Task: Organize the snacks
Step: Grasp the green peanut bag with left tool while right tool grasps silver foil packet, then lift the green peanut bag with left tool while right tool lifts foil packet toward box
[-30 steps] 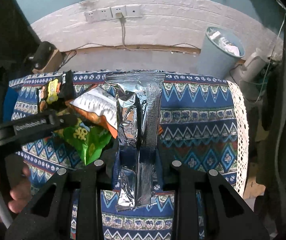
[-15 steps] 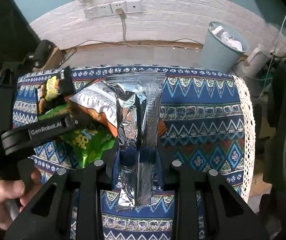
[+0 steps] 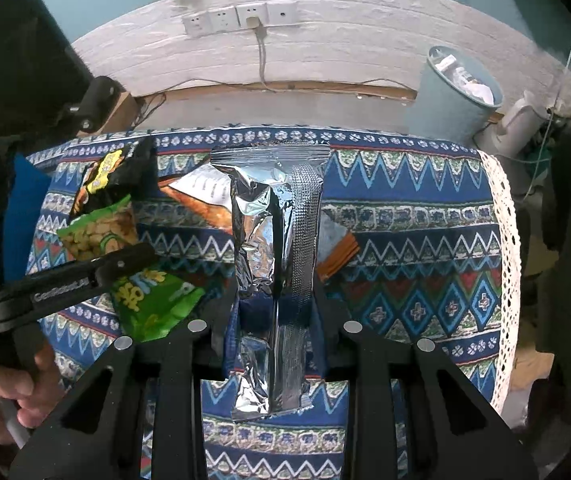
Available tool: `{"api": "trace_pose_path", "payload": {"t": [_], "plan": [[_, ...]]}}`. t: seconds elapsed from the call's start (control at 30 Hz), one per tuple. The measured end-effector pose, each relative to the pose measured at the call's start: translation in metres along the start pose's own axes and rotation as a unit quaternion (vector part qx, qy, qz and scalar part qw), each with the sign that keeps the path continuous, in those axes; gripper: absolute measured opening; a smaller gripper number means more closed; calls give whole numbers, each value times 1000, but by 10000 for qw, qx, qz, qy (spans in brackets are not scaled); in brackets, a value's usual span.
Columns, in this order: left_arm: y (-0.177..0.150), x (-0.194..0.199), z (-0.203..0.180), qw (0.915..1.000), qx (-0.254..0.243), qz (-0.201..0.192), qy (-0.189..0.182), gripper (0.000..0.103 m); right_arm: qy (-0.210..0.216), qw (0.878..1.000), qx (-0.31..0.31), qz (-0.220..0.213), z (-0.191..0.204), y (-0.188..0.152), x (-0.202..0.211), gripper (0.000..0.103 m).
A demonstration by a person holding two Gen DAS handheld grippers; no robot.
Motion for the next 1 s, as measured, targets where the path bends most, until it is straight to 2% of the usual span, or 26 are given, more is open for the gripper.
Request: {"api": "trace_pose_path", "payload": {"t": [0.5,0.73,1.0], "plan": [[-39,63,33,9982,-572,82,186,58,102,9991,396,-120,62,0,21,28],[-43,105,49,9937,-954,-263,532,57,192,9974,668,-161,100,4,31,28],[-43,148,71,9889,-1130,-575,780,57,349,9944,956,-278,143,11,47,28]]}}
Point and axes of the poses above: each gripper's, at about its wrist camera, not at the fingertips, and x roughly against the way its jaws point, z to its left, y to its top, the point moved 10 cm from there along -x, roughly the way its jaws point, and after that the axes turned 13 degrees about z, right-handed, at the moved point
